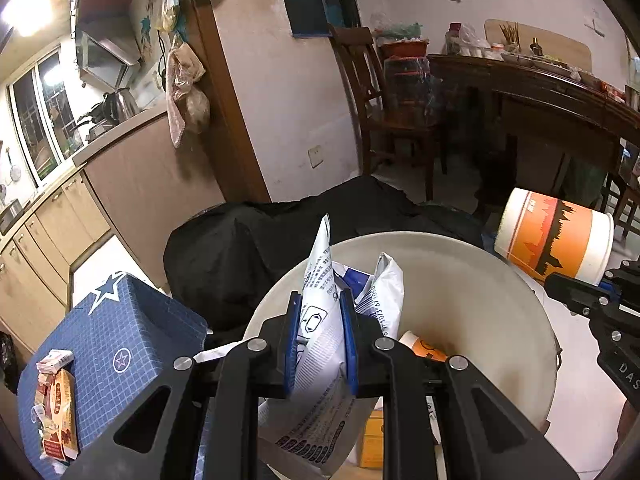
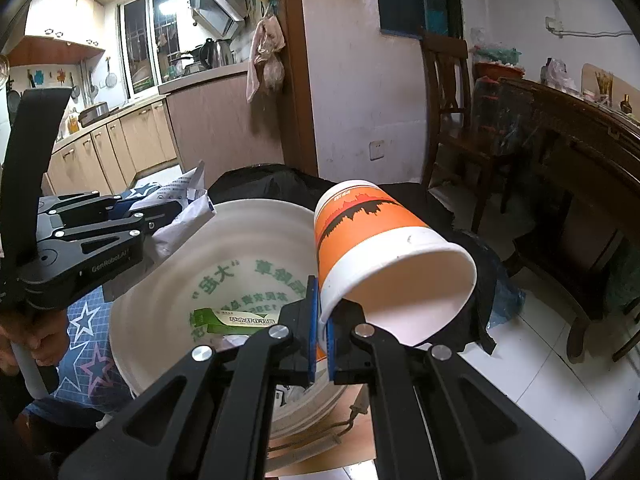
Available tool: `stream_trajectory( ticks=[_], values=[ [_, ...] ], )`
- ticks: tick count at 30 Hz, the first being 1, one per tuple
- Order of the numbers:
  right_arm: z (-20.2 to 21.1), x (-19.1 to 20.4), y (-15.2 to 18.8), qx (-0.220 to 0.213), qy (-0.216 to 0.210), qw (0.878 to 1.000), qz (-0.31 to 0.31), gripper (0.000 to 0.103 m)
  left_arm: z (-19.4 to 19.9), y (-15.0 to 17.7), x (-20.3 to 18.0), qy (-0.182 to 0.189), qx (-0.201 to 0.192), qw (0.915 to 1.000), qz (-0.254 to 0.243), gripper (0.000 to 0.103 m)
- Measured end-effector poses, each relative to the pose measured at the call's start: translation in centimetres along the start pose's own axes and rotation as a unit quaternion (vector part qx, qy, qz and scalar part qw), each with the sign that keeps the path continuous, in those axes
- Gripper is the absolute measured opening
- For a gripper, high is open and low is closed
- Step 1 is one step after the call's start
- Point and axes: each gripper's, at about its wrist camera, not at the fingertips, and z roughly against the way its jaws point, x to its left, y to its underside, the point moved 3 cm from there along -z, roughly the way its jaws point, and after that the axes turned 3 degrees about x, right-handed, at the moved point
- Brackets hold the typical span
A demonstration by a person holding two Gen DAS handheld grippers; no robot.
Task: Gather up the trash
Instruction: 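Open both tools to drop the packet and cup into the bucket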
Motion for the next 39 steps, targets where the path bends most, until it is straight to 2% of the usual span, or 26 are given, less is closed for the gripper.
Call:
stream_trajectory(
  ticks=[20, 28, 32, 39],
  values=[
    [-1.4, 0.9, -0.8, 0.009, -0.009, 1.0, 0.021, 0.002, -0.9, 0.1, 0.2, 0.0, 0.0, 1.0, -0.001, 0.022],
    [-1.6, 1.7, -1.4, 0.013, -0.013, 0.999, 0.041, 0.002, -1.1, -0.1, 1.0, 0.021, 0.004, 0.9996, 0.018, 0.026],
    [-1.7, 2.1, -1.4, 0.014, -0.017, 0.999, 0.049, 0.004, -0.9, -0.1, 1.2, 0.015, -0.002, 0.9998, 0.014, 0.032],
    [-1.7, 2.3, -1.6, 0.014, -0.023, 0.999, 0.044, 0.006, -0.6, 0.0, 1.5, 0.006, -0.003, 0.9999, 0.014, 0.033]
  ],
)
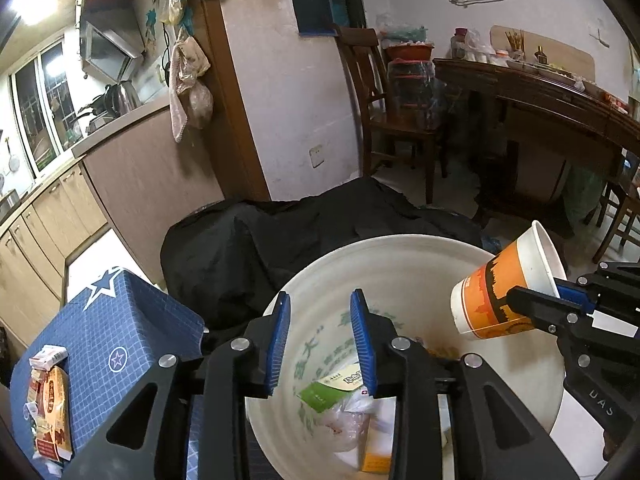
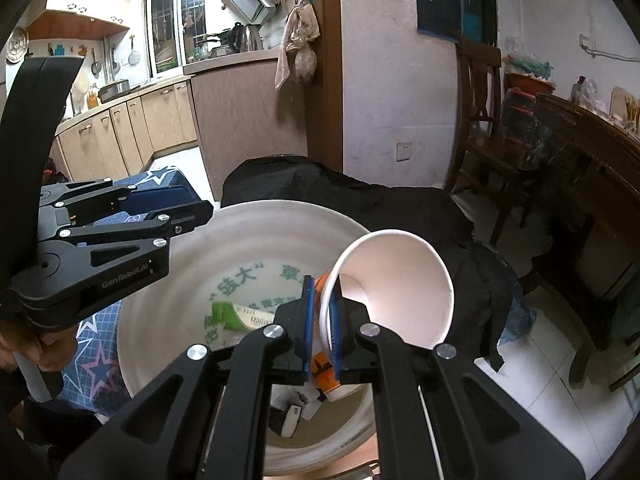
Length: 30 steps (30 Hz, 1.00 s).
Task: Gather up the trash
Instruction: 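Open both tools to drop the packet and cup into the bucket, then move both tools back over the table toward the remaining trash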
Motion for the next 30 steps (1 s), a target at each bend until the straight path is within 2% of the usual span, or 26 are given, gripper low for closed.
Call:
stream_trajectory(
  ticks=[3, 4, 6, 7, 16, 23, 27, 30],
  values=[
    [0.0, 0.1, -0.3, 0.001, -0.006, 1.0, 0.0, 0.007, 0.2, 0.0, 0.0, -0.006, -0.003, 1.0, -0.005, 0.033],
    [0.0, 0.1, -0.4, 0.001, -0.008, 1.0, -0.001, 0.011, 0.3, 0.0, 0.1, -0.006, -0.002, 1.0, -0.001, 0.033],
    [-0.1, -0.1, -0.5, -0.001, -0.012, 1.0, -0.007, 0.036, 0.3, 0.0, 0.4, -0.006, -0.002, 1.0, 0.003, 0.033],
    [-0.1, -0.1, -0.5, -0.002, -0.014, 1.0, -0.01, 0.041, 0.4, 0.0, 0.4, -0.007, -0.002, 1.0, 0.005, 0.033],
    [0.0, 0.4, -0.4, -0.005, -0.01, 1.0, -0.011, 0.042, 0.7, 0.2, 1.0, -0.019, -0.004, 0.9998, 0.006, 0.033],
    [0.6, 1.4, 0.0, -0.008, 0.002, 1.0, 0.003, 0.042, 1.3, 1.8, 2.0, -0.023, -0.001, 0.9996, 0.016, 0.033],
    [1.6, 2.9, 0.1, -0.024, -0.014, 1.0, 0.005, 0.046, 2.5, 3.7, 3.8, -0.036, -0.004, 0.9991, 0.023, 0.046],
    [2.0, 4.5, 0.2, -0.03, -0.029, 0.999, 0.019, 0.047, 3.5, 5.9, 6.1, -0.049, 0.001, 0.9982, 0.034, 0.048]
  ],
)
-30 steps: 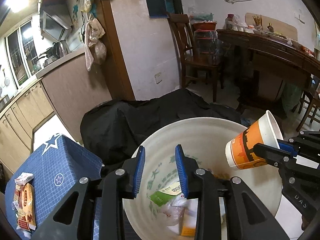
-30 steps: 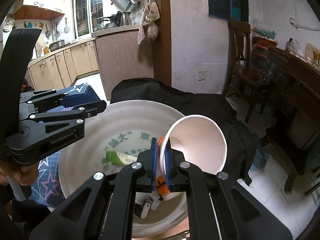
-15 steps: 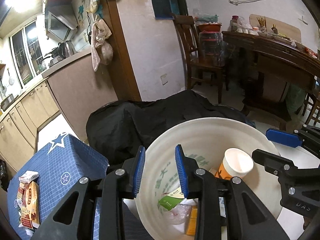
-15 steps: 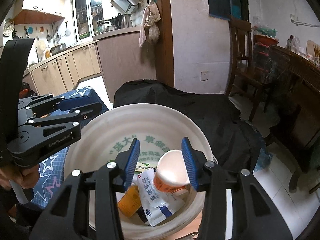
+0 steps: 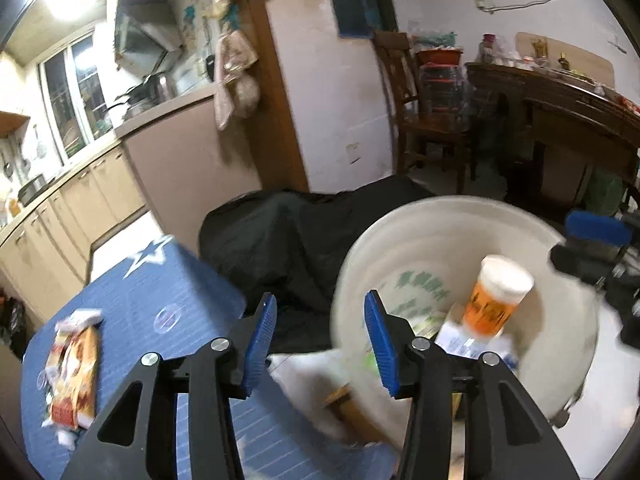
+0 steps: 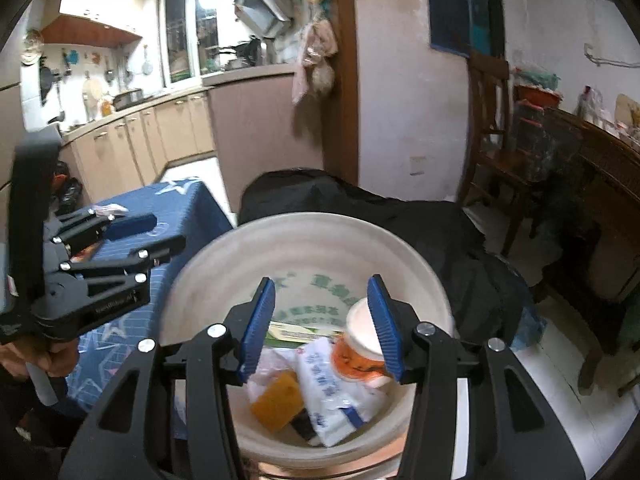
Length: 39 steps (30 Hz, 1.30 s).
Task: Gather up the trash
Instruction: 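Move both tools back over the table toward the remaining trash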
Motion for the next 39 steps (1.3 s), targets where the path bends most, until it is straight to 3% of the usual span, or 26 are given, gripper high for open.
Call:
stream_trajectory(
  ticks=[10, 13, 18, 30, 39],
  values=[
    [-1.0, 8.1, 0.0, 0.005, -0.075, 0.996, 0.048, 0.049, 2.8, 6.9, 11.2, -0.049, 0.035, 0.9936, 0.095, 0.051],
    [-2.3, 10.7, 0.2, 0.018, -0.099, 0.993, 0.055, 0.049, 4.1, 9.2, 14.5, -0.072, 0.044, 0.9886, 0.125, 0.058],
    [-4.8, 15.5, 0.1, 0.043, -0.136, 0.988, 0.063, 0.049, 5.8, 12.2, 18.6, -0.113, 0.059, 0.9791, 0.159, 0.058],
    [-9.6, 28.4, -1.8, 0.088, -0.203, 0.972, 0.086, 0.073, 10.5, 18.1, 27.3, -0.206, 0.059, 0.9495, 0.229, 0.063],
    [-12.4, 36.8, -4.3, 0.113, -0.22, 0.965, 0.091, 0.09, 13.2, 20.4, 31.7, -0.254, 0.047, 0.9306, 0.259, 0.068]
  ],
)
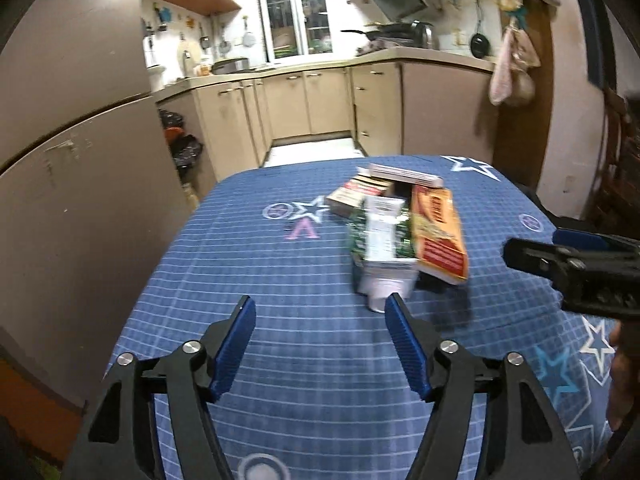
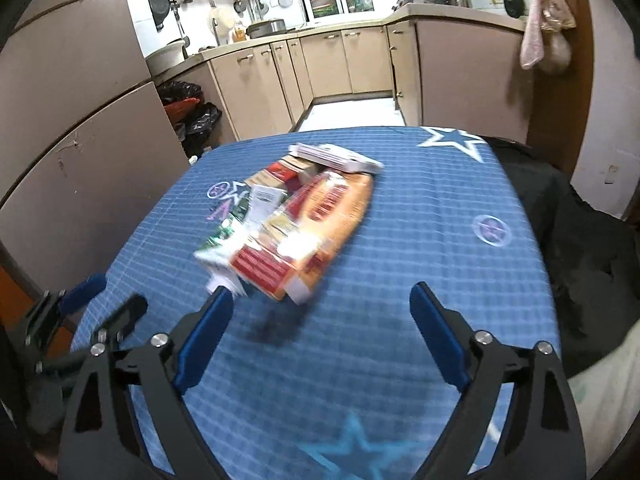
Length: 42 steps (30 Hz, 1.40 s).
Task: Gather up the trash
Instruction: 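Move both tools back over the table toward the remaining trash, then grasp the yellow printed medicine box with right tool while left tool grasps the green milk carton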
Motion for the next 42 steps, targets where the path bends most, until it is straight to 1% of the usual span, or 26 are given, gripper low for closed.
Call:
stream_trajectory(
  ticks=[5, 7, 12, 16, 17, 18, 19, 20, 24, 25, 28, 29, 30, 32, 34, 36, 37, 38, 40, 42],
  values=[
    [-2.7, 2.3, -2.0, 0.016, -0.01, 0.999, -0.026, 0.093, -0.3, -0.1, 2.1, -0.014, -0.003, 0.9998, 0.013, 0.069],
    [-3.6, 2.8, -2.5, 0.019, -0.007, 0.999, -0.034, 0.094, -0.3, 0.0, 2.6, -0.015, -0.003, 0.9997, 0.019, 0.069],
    [-6.5, 3.9, -3.0, 0.041, 0.019, 0.998, -0.039, 0.095, -0.8, 0.1, 4.0, -0.022, 0.0, 0.9993, 0.028, 0.069],
    [-8.1, 3.9, -2.4, 0.058, 0.038, 0.997, -0.033, 0.095, -1.1, 0.1, 4.5, -0.025, 0.003, 0.9991, 0.034, 0.069],
    [-8.2, 3.6, -2.2, 0.058, 0.034, 0.997, -0.038, 0.091, -1.2, 0.1, 4.6, -0.026, 0.003, 0.9991, 0.034, 0.069],
    [-8.3, 3.2, -2.1, 0.06, 0.028, 0.997, -0.044, 0.082, -1.3, 0.1, 4.6, -0.026, 0.004, 0.9991, 0.035, 0.069],
    [-8.2, 2.8, -2.0, 0.062, 0.026, 0.997, -0.05, 0.078, -1.4, 0.2, 4.6, -0.027, 0.004, 0.999, 0.035, 0.07],
    [-8.0, 2.3, -1.9, 0.062, 0.024, 0.996, -0.053, 0.069, -1.5, 0.2, 4.6, -0.027, 0.006, 0.999, 0.035, 0.07],
    [-7.0, 1.4, -1.5, 0.055, 0.01, 0.997, -0.054, 0.059, -2.0, 0.2, 4.4, -0.024, 0.011, 0.999, 0.036, 0.07],
    [-6.8, 1.3, -1.5, 0.053, 0.011, 0.997, -0.051, 0.058, -2.1, 0.2, 4.2, -0.024, 0.011, 0.9991, 0.034, 0.07],
    [-5.7, 1.2, -1.2, 0.042, 0.013, 0.998, -0.038, 0.049, -2.2, 0.0, 3.7, -0.024, 0.011, 0.9993, 0.029, 0.071],
    [-5.1, 1.3, -1.1, 0.035, 0.014, 0.999, -0.03, 0.039, -2.3, 0.0, 3.4, -0.024, 0.011, 0.9993, 0.026, 0.071],
    [-4.7, 1.3, -1.1, 0.033, 0.015, 0.999, -0.025, 0.033, -2.4, -0.1, 3.2, -0.024, 0.011, 0.9994, 0.023, 0.071],
    [-4.3, 1.2, -0.9, 0.037, 0.011, 0.999, -0.018, 0.031, -2.6, -0.1, 2.8, -0.027, 0.012, 0.9994, 0.017, 0.072],
    [-4.4, 1.3, -0.8, 0.046, 0.011, 0.999, -0.008, 0.033, -2.9, -0.3, 2.8, -0.03, 0.012, 0.9994, 0.014, 0.075],
    [-4.8, 1.2, -0.8, 0.047, 0.031, 0.998, -0.003, 0.056, -3.8, -1.1, 3.1, -0.023, 0.018, 0.9993, 0.022, 0.075],
    [-5.2, 1.2, -0.9, 0.045, 0.038, 0.998, 0.002, 0.057, -4.4, -1.6, 3.3, -0.013, 0.023, 0.9993, 0.026, 0.075],
    [-5.9, 1.1, -1.1, 0.052, 0.043, 0.998, 0.005, 0.058, -5.2, -2.3, 3.3, -0.004, 0.03, 0.9991, 0.029, 0.075],
    [-7.6, 0.6, -1.5, 0.068, 0.055, 0.996, 0.001, 0.064, -6.4, -3.4, 3.0, 0.015, 0.036, 0.999, 0.021, 0.075],
    [-9.1, 0.4, -1.9, 0.079, 0.067, 0.994, 0.016, 0.065, -7.3, -4.3, 2.8, 0.026, 0.04, 0.9987, 0.016, 0.075]
  ],
)
